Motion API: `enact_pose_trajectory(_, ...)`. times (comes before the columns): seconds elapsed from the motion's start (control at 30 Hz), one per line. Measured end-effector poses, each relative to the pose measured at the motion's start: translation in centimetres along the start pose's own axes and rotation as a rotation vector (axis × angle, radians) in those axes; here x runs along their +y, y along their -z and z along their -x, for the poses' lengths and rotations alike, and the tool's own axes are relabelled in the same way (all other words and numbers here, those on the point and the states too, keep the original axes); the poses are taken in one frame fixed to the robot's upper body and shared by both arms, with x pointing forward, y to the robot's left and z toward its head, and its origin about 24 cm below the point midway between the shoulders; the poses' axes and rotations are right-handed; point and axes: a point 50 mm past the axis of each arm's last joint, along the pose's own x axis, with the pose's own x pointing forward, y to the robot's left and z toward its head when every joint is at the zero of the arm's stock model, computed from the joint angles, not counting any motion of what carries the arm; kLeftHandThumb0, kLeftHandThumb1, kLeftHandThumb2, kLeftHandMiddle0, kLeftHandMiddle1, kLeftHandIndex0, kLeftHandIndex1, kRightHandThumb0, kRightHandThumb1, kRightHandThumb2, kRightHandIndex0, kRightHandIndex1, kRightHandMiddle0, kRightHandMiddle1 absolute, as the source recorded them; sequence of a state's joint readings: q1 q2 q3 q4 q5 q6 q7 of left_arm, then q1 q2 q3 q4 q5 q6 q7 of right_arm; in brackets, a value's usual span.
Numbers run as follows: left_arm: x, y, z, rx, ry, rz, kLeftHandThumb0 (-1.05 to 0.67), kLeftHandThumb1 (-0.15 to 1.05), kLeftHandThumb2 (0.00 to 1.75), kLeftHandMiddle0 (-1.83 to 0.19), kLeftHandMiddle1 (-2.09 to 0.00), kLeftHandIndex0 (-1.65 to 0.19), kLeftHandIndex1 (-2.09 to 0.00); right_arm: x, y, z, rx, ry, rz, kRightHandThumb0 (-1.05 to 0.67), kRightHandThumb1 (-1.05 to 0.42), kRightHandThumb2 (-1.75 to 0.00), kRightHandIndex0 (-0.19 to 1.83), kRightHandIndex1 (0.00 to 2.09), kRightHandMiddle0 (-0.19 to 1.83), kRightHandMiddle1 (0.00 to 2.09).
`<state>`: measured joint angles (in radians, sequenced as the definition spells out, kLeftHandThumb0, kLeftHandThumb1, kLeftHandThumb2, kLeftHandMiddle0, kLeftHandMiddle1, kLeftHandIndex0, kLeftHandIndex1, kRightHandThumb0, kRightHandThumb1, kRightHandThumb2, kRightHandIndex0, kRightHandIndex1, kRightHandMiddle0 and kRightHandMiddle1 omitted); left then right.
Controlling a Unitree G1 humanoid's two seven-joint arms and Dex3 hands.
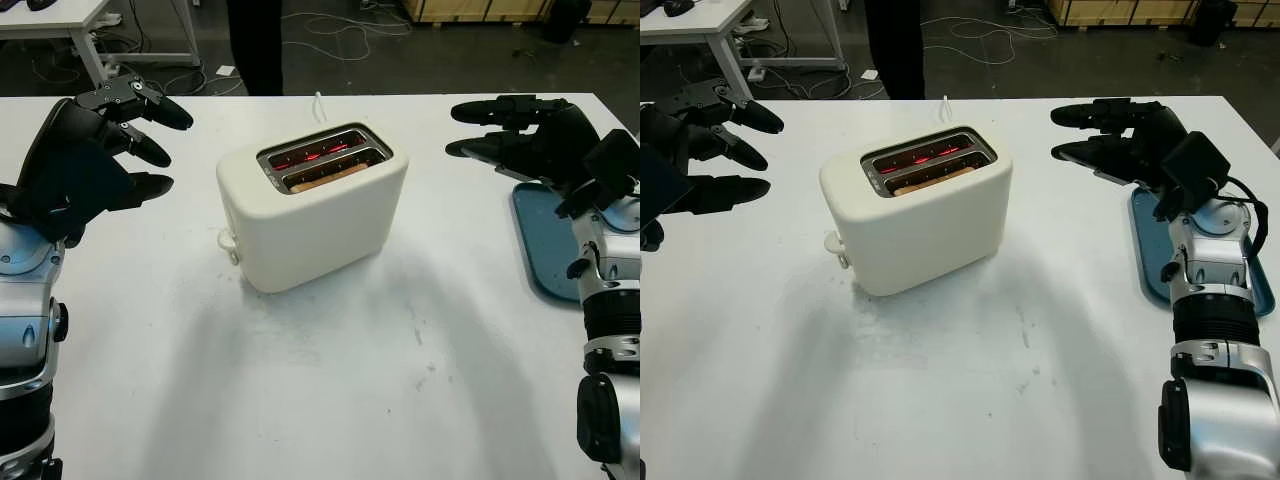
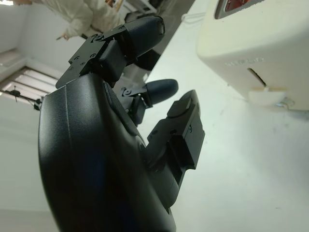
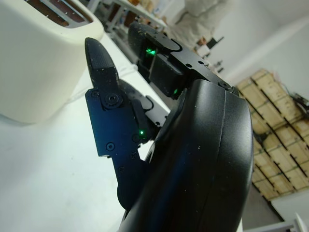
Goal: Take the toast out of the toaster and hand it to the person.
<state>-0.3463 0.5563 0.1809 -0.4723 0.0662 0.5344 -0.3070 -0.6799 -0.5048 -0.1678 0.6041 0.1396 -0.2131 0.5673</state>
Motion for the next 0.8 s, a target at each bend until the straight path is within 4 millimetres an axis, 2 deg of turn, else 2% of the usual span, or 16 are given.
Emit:
enact_pose_trajectory(0.3, -0.01, -0.02, -0.01, -0.010, 0.000, -0.004, 0.49, 0.90, 0.13, -0.53, -1.39, -0.46, -1.13, 0.00, 0.00, 0.00, 0.000, 0.000, 0.000, -0.41, -0.84, 0.00, 1.07, 0.01, 0.94, 0.01)
enact_pose_trajectory(0.8, -0.01, 0.11, -0.08, -0.018, 0.002, -0.008, 0.52, 0.91, 0.12, -0.56, -1.37, -0.48, -1.13, 0.01, 0.00, 0.00, 0.000, -0.003, 0.000, -0.41, -0.84, 0.00, 1.07, 0.01, 0.93, 0.00)
